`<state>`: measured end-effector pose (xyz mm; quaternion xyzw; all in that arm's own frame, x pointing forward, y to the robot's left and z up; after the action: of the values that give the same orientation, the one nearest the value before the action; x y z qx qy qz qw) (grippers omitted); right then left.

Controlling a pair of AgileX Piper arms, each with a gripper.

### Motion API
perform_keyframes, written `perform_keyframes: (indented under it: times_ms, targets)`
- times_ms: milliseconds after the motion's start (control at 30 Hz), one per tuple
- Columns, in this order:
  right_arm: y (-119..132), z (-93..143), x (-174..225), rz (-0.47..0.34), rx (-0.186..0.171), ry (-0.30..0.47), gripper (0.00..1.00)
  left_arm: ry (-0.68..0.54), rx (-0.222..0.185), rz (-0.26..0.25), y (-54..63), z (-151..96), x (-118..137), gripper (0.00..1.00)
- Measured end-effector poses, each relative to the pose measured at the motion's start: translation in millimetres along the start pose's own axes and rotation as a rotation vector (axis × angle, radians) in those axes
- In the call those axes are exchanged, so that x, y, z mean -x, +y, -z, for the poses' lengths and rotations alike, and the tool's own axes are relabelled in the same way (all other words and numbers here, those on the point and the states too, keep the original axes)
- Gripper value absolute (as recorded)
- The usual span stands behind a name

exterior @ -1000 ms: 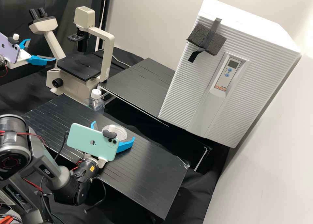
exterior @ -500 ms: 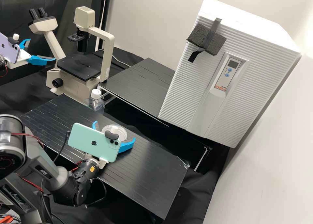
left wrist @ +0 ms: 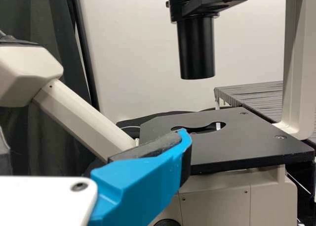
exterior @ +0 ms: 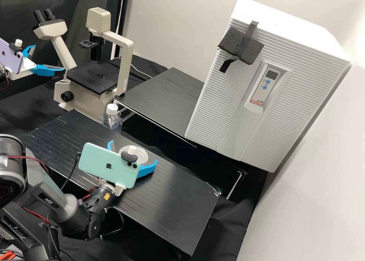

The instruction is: Open the petri dish lid.

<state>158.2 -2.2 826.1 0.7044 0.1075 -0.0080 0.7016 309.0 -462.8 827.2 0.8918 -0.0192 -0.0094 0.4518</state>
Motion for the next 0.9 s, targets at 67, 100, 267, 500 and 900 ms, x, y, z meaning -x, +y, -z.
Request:
perform_keyframes:
  times_ms: [67,100,267,500,900]
  targets:
    - [0.0,0.0,0.0,0.0,0.0,0.0,0.0,0.0,0.0,0.0,0.0,0.0,0.0,1.0]
    - [0.0,0.0,0.0,0.0,0.0,0.0,0.0,0.0,0.0,0.0,0.0,0.0,0.0,1.0]
    - [0.0,0.0,0.0,0.0,0.0,0.0,0.0,0.0,0.0,0.0,0.0,0.0,0.0,1.0]
    - [-0.5,-1.2,-0.4,0.004,-0.006,-0.004,0.0,0.0,0.0,0.0,0.0,0.0,0.0,1.0]
    - [-0.7,-1.4,-0.5,0.005,-0.008,-0.005,0.0,0.0,0.0,0.0,0.0,0.0,0.0,1.0]
